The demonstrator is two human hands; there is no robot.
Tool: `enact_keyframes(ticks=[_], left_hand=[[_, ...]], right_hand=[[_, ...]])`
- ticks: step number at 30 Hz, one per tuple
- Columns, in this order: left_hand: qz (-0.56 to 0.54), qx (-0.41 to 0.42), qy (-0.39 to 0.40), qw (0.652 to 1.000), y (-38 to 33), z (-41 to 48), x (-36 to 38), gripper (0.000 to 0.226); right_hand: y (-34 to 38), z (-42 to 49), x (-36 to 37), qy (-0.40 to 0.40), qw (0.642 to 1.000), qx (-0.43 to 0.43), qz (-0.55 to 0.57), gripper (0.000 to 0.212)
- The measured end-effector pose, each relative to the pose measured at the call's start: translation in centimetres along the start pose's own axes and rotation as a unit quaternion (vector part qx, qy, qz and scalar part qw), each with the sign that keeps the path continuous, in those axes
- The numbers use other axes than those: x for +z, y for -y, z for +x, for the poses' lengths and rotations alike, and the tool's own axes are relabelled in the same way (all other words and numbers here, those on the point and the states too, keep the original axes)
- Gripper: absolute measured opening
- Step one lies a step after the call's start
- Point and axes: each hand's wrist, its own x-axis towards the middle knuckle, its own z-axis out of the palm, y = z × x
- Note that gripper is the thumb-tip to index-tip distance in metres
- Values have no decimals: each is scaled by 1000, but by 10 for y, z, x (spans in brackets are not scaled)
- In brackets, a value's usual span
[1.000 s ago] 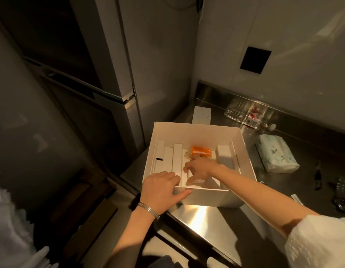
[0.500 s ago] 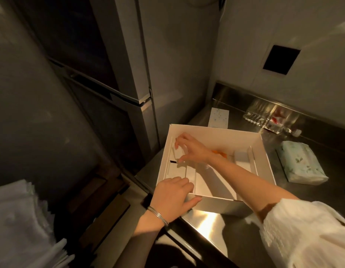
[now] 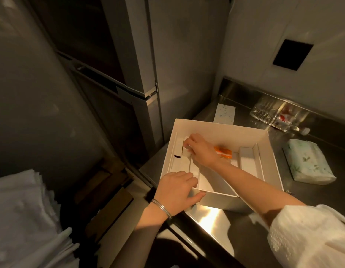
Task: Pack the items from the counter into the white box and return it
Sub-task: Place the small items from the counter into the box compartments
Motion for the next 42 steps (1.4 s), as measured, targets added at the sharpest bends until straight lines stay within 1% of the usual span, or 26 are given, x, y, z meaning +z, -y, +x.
enact_keyframes(ticks=[2,5,6,9,12,14,16,17,19,21,23,24,25,27,29,31,35,39,42], left_hand=[[1,-1,1,1000,1,1,-1,40],[-15,2,9,1000,2,-1,0,39],[-17,2,16,1000,2,-1,0,39],[-5,9,49,999,2,2,-1,36],[-31,52,76,995,-9,11,3,30],[-48,70,86,993,-26,17,8,24],[-43,80,75,993,-49,25,15,14],[-45,83,66,993,-62,30,18,13],[-49,93,41,994,-89,37,26,16],[-47,95,25,994,-113,43,31,15],[-36,95,13,995,-126,45,38,13],[-30,94,10,995,-128,45,41,14],[-22,93,9,995,-128,45,42,20],[-7,104,5,995,-126,43,44,30],[-4,110,-3,994,-126,42,45,32],[-2,106,-18,994,-128,42,46,31],[9,96,-32,995,-129,41,47,31],[13,96,-28,995,-129,40,46,29],[11,103,-24,994,-126,39,40,13]], right_hand=[[0,2,-1,5,1000,5,14,31],[-1,0,-22,28,992,36,116,26],[-1,-6,-34,30,990,40,130,24],[-6,-46,-77,6,988,42,151,17],[-16,-115,-123,-39,984,52,164,13],[-29,-168,-147,-77,980,106,150,12],[-48,-224,-162,-110,964,202,131,13],[-60,-251,-166,-109,951,262,124,13],[-84,-298,-166,-77,923,365,100,13],[-104,-338,-161,-47,904,416,88,13],[-113,-370,-154,-13,887,449,109,15],[-117,-382,-149,-3,884,454,110,16],[-121,-394,-144,4,882,458,110,18],[-125,-409,-137,63,883,457,88,27],[-121,-417,-130,126,881,447,89,42],[-117,-421,-123,142,871,457,112,53],[-116,-419,-111,106,871,471,88,59],[-110,-404,-115,85,892,441,54,60],[-99,-367,-141,1,917,392,75,63]])
